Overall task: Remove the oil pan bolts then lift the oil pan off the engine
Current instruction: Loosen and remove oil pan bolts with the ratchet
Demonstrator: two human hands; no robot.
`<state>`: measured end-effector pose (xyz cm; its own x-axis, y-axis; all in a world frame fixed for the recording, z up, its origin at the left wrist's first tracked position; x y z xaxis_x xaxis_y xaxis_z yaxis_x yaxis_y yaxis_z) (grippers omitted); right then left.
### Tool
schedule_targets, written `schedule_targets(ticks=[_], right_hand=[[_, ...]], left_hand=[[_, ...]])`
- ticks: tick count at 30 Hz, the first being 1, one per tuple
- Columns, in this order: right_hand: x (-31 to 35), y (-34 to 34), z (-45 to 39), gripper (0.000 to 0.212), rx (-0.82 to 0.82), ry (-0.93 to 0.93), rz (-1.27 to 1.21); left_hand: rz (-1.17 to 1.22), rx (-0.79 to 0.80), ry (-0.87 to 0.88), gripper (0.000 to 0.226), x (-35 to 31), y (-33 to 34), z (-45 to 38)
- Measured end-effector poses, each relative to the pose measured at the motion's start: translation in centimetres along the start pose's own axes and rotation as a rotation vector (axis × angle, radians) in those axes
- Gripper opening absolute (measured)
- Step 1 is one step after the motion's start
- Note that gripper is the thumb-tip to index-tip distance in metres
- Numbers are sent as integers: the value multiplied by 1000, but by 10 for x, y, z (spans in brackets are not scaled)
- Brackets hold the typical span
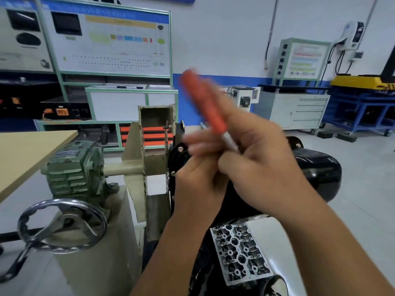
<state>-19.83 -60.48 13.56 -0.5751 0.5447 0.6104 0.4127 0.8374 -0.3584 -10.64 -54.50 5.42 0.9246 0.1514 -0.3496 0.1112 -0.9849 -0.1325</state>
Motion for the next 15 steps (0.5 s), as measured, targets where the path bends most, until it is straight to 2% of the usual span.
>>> schedule_targets(ticks=[1,2,3,4,5,7,8,9,10,11,13,15], right_hand=[[5,-4,-3,105,195,-36,65],[7,-8,-4,104,306,-67,115],[8,-11,-4,104,310,-78,138],[6,-11,-3,104,207,-78,106],[2,-10,-1,104,23,-60,20],[-5,-4,5,101,-468,70,-269],[-12,-3,7,96,-659,104,-362],[-17,-3,8,94,-728,130,-350],[-21,-3,10,96,-690,140,-280],[-23,-8,11,100,-556,92,-195],[-14,-18,7,105,-144,17,-111],[-2,-21,2,102,203,-26,-6]], left_hand=[[-83,2,-28,14,2,1,0],[-141,-2,-44,12,4,1,1],[-143,27,-25,13,6,0,1],[-76,69,2,15,6,-2,-1],[19,110,17,21,5,-3,-2],[105,132,39,31,-1,-4,-4],[97,123,50,33,-5,-4,-5],[86,111,42,32,-8,-1,-5],[90,97,21,31,-9,1,-4],[119,90,3,30,-10,1,-4],[112,91,10,24,-10,1,-5],[-23,122,-17,11,-5,4,-3]])
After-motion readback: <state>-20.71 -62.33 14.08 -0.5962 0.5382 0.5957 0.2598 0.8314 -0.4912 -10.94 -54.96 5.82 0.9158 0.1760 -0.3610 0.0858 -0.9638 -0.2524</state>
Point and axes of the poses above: each hand's wrist, its own z-axis away from the middle knuckle, its own y-axis out of the palm, x = y × z, the point moved 1 cm from there along -z, towards the middle knuckle, and after that the axes turned 3 degrees about -y, right-handed, at the moved point
